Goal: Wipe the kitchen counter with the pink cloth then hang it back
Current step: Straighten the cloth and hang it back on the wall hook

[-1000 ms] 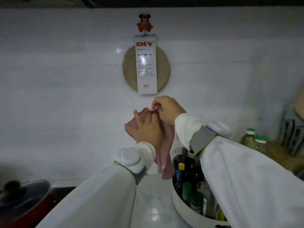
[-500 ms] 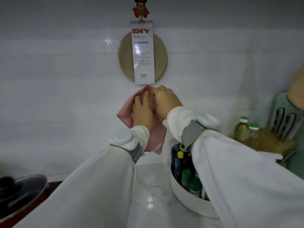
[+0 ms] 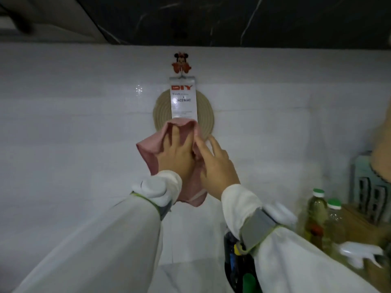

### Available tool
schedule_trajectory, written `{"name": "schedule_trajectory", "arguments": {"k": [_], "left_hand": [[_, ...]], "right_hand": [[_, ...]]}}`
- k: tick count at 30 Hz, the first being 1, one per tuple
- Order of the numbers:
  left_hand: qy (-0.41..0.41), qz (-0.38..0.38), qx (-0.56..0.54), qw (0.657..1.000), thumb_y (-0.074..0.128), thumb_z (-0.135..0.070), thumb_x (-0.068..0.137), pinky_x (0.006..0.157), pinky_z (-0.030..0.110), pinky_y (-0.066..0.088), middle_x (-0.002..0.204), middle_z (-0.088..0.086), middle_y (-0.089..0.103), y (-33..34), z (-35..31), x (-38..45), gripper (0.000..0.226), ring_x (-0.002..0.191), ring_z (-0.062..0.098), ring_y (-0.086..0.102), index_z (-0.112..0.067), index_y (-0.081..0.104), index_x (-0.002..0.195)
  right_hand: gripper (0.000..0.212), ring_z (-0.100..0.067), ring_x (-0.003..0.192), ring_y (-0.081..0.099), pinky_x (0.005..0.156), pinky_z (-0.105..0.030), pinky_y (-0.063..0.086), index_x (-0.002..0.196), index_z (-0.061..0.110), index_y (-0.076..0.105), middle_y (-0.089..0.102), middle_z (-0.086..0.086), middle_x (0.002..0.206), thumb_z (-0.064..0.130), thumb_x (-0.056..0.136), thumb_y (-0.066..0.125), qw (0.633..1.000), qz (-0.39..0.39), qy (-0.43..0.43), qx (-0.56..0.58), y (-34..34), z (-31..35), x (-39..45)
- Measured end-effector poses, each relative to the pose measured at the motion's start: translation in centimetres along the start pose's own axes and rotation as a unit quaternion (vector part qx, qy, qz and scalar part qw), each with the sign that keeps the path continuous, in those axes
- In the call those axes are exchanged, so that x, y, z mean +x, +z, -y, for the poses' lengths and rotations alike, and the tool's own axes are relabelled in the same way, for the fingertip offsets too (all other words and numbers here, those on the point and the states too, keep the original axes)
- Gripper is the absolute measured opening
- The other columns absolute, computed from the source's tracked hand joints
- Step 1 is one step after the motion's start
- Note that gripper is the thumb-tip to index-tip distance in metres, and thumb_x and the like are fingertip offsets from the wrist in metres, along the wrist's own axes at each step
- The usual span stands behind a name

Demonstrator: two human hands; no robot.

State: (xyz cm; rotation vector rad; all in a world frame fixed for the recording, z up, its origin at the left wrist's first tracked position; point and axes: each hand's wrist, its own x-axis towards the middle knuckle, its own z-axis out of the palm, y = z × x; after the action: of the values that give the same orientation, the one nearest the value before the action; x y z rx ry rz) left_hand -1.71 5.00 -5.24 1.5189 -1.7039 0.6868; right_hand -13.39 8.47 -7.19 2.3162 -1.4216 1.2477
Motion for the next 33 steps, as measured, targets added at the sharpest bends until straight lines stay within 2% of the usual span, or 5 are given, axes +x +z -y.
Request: {"name": "schedule_trajectory", "arguments": {"k": [8,15,19,28,33], "left_hand": [[0.048,-0.079,0.034,0.995,0.039,-0.029,0.089,0.116,0.054,0.021,0.157,0.009,0.022,0.4,-1.0,12.9,0.063,0.145,0.032,0.018,-0.026,0.022,0.149],[0.050,-0.051,0.075,0.995,0.037,-0.034,0.085,0.116,0.057,0.017,0.157,0.009,0.023,0.7,-0.7,21.7,0.064,0.146,0.032,0.018,-0.020,0.028,0.147],[0.050,-0.001,0.068,0.996,0.033,-0.022,0.101,0.119,0.040,0.006,0.157,0.012,0.021,0.7,0.2,25.3,0.053,0.146,0.029,0.017,-0.010,0.020,0.151],[-0.044,-0.002,0.025,0.999,0.039,-0.036,0.088,0.114,0.057,0.021,0.154,0.020,0.020,2.0,0.9,27.8,0.062,0.138,0.046,0.025,-0.025,0.027,0.147],[-0.068,-0.035,0.017,0.997,0.038,-0.027,0.096,0.103,0.045,0.035,0.143,0.020,0.034,2.2,0.5,24.8,0.052,0.124,0.040,0.044,-0.022,0.029,0.148]], "right_hand": [[0.080,-0.030,0.140,0.024,0.110,-0.044,0.031,0.149,0.028,0.001,0.005,0.001,0.160,0.019,0.087,0.051,0.996,0.079,0.033,-0.010,3.7,-2.3,4.6],[0.071,-0.026,0.147,-0.005,0.116,-0.054,0.006,0.149,0.028,0.005,-0.007,0.005,0.160,0.021,0.092,0.045,0.981,0.183,0.008,-0.064,2.8,-2.9,11.6],[0.070,-0.029,0.147,-0.002,0.114,-0.056,0.008,0.148,0.030,0.011,-0.002,0.004,0.160,0.023,0.089,0.048,0.985,0.165,-0.017,-0.050,3.1,-3.5,13.9],[0.068,-0.031,0.145,0.003,0.113,-0.059,0.008,0.145,0.034,0.019,0.007,0.002,0.159,0.019,0.087,0.049,0.986,0.158,-0.003,-0.052,6.5,-5.5,14.9],[0.063,-0.030,0.145,-0.002,0.116,-0.057,0.002,0.147,0.028,0.018,0.002,-0.001,0.160,0.019,0.091,0.045,0.979,0.193,0.010,-0.060,7.4,-5.4,13.9]]}}
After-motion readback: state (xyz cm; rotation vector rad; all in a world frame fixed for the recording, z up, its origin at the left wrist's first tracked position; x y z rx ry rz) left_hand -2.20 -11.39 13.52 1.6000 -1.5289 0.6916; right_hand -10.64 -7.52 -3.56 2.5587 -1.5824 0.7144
